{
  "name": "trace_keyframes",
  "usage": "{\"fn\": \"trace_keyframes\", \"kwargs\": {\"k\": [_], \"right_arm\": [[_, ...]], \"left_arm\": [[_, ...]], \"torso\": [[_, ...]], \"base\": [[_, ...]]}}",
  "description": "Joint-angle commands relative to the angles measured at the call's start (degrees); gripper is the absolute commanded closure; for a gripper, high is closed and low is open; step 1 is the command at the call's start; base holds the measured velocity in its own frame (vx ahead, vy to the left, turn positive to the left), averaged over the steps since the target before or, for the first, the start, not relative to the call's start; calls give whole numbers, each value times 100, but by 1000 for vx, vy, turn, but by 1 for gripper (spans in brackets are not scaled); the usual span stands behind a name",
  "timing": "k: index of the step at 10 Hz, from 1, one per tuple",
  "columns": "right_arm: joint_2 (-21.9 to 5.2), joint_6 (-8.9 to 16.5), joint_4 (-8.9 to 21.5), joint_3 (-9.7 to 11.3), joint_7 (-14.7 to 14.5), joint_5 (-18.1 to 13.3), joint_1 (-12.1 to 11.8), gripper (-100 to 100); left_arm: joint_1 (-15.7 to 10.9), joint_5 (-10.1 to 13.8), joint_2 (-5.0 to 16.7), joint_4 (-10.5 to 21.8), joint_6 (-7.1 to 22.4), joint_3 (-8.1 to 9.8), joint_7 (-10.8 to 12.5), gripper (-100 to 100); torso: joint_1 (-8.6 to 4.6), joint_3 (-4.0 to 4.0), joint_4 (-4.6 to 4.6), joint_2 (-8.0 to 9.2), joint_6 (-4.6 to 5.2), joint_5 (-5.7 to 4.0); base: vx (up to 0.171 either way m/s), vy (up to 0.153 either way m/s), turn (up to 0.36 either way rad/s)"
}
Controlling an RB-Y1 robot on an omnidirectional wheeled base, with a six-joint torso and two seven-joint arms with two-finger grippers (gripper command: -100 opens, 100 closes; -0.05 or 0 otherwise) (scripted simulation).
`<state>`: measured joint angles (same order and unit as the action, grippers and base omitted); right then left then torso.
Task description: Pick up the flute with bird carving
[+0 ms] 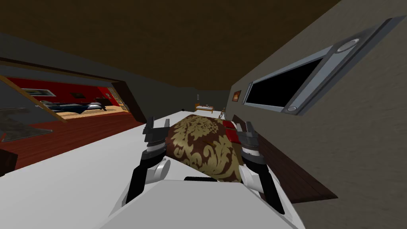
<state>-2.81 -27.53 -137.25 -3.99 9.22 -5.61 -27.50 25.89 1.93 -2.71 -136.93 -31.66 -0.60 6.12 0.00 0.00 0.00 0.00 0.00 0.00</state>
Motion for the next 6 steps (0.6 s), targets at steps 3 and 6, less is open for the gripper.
{"fn": "trace_keyframes", "kwargs": {"k": [3,6], "right_arm": [[-292,198,437,32,-124,-357,271,-100],[-543,467,912,66,-264,-730,531,-100]], "left_arm": [[-1,0,0,0,0,-1,0,0],[-1,0,0,0,0,0,0,0]], "torso": [[10,3,1,5,-2,2],[9,3,1,5,-3,2]], "base": [[-19,25,149],[-21,26,193]]}}
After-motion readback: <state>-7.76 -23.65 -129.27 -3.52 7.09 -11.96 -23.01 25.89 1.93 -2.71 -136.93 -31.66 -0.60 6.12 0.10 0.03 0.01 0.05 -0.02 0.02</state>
